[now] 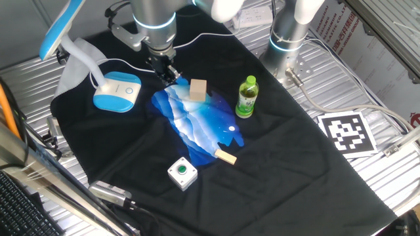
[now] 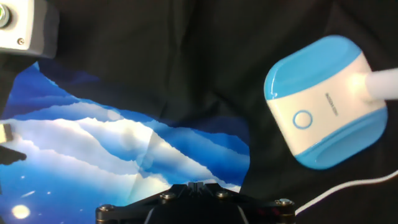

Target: Turn on the desk lamp by pressing the button

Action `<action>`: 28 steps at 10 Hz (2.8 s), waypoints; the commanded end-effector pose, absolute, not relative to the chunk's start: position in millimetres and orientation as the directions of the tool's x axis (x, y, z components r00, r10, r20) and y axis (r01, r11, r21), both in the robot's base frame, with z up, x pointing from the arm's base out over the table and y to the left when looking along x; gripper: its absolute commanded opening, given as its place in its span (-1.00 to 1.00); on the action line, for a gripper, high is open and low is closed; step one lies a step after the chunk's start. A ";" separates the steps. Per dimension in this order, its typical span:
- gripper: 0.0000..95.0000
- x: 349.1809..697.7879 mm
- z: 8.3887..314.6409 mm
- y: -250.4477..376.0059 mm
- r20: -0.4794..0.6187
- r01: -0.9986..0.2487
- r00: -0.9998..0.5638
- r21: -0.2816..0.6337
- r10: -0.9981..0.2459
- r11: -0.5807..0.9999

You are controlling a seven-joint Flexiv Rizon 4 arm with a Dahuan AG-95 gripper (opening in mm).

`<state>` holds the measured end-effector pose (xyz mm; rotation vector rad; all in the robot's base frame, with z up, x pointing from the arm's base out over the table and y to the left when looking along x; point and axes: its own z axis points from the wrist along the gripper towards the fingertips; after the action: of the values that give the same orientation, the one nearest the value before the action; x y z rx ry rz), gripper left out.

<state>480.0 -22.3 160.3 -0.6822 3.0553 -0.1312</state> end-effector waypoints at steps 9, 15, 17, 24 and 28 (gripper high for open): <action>-1.00 518.3 137.3 -50.9 -0.015 -0.437 -0.898 -0.075 -0.439 0.896; -1.00 540.6 120.8 -65.6 -0.022 -0.451 -0.890 -0.099 -0.455 0.887; -1.00 543.4 117.5 -67.4 -0.018 -0.449 -0.891 -0.102 -0.453 0.888; -1.00 549.7 101.8 -74.9 -0.019 -0.446 -0.892 -0.114 -0.451 0.888; -1.00 552.4 93.8 -78.9 -0.022 -0.448 -0.891 -0.128 -0.454 0.885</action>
<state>552.3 -78.6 93.4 -0.7182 3.0019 -0.1844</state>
